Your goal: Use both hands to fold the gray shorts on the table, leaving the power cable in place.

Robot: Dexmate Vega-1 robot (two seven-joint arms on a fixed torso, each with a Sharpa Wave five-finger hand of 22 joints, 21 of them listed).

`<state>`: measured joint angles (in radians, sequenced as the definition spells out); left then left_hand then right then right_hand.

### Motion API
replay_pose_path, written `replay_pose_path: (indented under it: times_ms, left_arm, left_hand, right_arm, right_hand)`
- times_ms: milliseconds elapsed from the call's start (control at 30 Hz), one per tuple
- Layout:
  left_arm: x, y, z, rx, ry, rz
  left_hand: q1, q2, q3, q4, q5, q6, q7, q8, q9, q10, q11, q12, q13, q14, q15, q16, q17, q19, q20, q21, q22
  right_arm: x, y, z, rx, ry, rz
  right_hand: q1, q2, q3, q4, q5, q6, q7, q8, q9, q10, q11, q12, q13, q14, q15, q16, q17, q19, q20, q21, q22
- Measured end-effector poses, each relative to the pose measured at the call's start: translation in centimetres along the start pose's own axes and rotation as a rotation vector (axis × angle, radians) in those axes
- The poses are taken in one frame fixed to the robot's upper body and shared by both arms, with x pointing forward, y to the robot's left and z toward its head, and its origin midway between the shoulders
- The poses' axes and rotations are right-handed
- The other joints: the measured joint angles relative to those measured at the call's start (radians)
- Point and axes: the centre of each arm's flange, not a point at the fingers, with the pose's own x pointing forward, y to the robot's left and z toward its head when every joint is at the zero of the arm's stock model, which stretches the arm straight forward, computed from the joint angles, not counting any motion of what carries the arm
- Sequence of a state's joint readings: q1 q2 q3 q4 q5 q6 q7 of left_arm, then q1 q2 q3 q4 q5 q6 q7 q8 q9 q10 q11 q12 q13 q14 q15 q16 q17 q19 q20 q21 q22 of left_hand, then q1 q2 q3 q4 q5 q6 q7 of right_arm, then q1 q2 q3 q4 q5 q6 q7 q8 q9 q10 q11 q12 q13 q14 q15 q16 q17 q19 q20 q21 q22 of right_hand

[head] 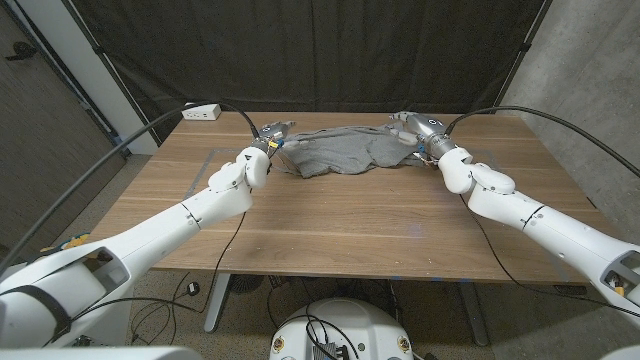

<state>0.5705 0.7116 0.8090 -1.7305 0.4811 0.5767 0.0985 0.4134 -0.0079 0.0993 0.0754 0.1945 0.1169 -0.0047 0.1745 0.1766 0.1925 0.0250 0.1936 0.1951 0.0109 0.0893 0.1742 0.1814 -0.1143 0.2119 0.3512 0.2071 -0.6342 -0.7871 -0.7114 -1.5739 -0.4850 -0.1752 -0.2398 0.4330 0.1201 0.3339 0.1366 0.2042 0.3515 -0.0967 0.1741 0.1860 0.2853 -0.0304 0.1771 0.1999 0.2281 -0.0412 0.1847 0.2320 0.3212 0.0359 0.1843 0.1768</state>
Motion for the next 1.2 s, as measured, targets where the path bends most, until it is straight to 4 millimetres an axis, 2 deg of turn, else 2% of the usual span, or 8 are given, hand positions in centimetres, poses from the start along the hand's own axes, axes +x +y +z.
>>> replay_pose_path:
  times_ms: [100,433,633,767,833,900,1200]
  left_arm:
    - [-0.2,-0.3,0.1,0.02,0.0,-0.022]
    - [-0.6,-0.9,0.5,0.063,-0.012,-0.059]
    - [-0.7,-1.1,0.9,0.083,-0.02,-0.075]
    - [-0.7,-1.2,1.0,0.092,-0.023,-0.085]
    - [-0.6,-1.3,1.0,0.096,-0.023,-0.091]
    - [-0.5,-1.4,1.0,0.098,-0.022,-0.095]
    - [0.0,-2.0,1.6,0.126,-0.04,-0.135]
  left_hand:
    - [0.006,-0.006,-0.004,-0.004,0.003,0.009,0.008,0.007,0.0,0.0,0.0,0.0,0.0,0.0,0.0,0.0,-0.004,-0.003,0.001,-0.001,0.0]
    - [0.019,-0.029,-0.016,-0.016,0.009,0.022,-0.005,0.015,0.0,-0.007,-0.007,0.0,0.0,-0.011,0.0,0.0,-0.005,-0.008,-0.005,-0.008,0.0]
    - [0.026,-0.044,-0.021,-0.02,0.017,0.031,-0.003,0.015,0.0,-0.007,-0.007,0.0,0.0,-0.014,-0.004,0.0,-0.005,-0.008,-0.005,-0.008,0.0]
    - [0.034,-0.052,-0.03,-0.028,0.025,0.048,-0.011,0.023,0.0,-0.007,-0.007,0.0,0.0,-0.014,-0.004,0.0,-0.005,-0.008,-0.005,-0.008,0.0]
    - [0.043,-0.061,-0.031,-0.034,0.034,0.06,-0.006,0.026,0.0,-0.007,-0.007,0.008,0.0,-0.014,-0.004,0.003,-0.005,-0.007,-0.004,-0.008,0.0]
    - [0.051,-0.069,-0.036,-0.04,0.038,0.068,-0.011,0.026,0.0,0.001,-0.014,0.013,0.0,-0.014,-0.004,0.01,-0.005,0.006,-0.003,-0.008,0.0]
    - [0.08,-0.089,-0.038,-0.058,0.057,0.073,-0.006,0.026,0.003,0.028,-0.009,0.021,0.0,0.003,-0.009,0.015,-0.005,0.025,-0.005,-0.003,0.0]
  right_arm:
    - [-0.2,0.2,0.2,-0.002,-0.003,0.01]
    - [-0.8,1.4,0.3,-0.013,-0.002,0.051]
    - [-0.9,2.0,0.5,-0.019,-0.004,0.073]
    - [-1.0,2.7,0.6,-0.019,-0.003,0.091]
    - [-1.0,2.9,0.6,-0.019,-0.002,0.096]
    - [-1.0,3.0,0.6,-0.021,-0.001,0.103]
    - [-0.9,4.2,0.6,-0.028,0.004,0.141]
  right_hand:
    - [0.0,0.0,0.0,0.0,0.0,0.0,0.0,0.001,0.0,0.0,0.0,0.0,0.0,-0.005,0.005,0.0,0.0,0.0,0.0,0.0,0.0]
    - [-0.004,0.004,0.0,0.0,0.0,0.004,0.004,0.007,0.0,0.0,0.0,0.005,0.0,-0.009,0.002,0.0,-0.005,0.0,0.0,0.0,0.0]
    - [-0.004,0.004,0.002,-0.002,0.0,0.009,0.009,0.011,0.0,0.0,0.0,0.005,-0.004,-0.009,0.002,0.0,-0.005,-0.009,-0.002,0.0,0.0]
    - [-0.004,0.004,0.004,-0.004,0.0,0.013,0.013,0.011,0.0,0.0,0.0,0.005,-0.005,-0.009,0.002,0.0,-0.009,-0.011,0.0,0.0,0.0]
    - [-0.004,0.004,0.004,-0.004,0.0,0.015,0.015,0.015,0.0,0.0,0.0,0.005,-0.005,-0.009,0.002,0.0,-0.009,-0.011,0.0,0.0,0.0]
    - [-0.004,0.004,0.007,-0.007,0.0,0.016,0.016,0.015,0.0,0.0,0.0,0.005,-0.005,-0.009,0.002,0.0,-0.009,-0.011,0.0,0.0,0.0]
    - [-0.008,0.008,0.006,-0.012,0.0,0.022,0.022,0.015,0.0,0.0,0.0,0.005,-0.005,-0.009,0.002,0.0,-0.014,-0.011,0.0,0.0,0.0]
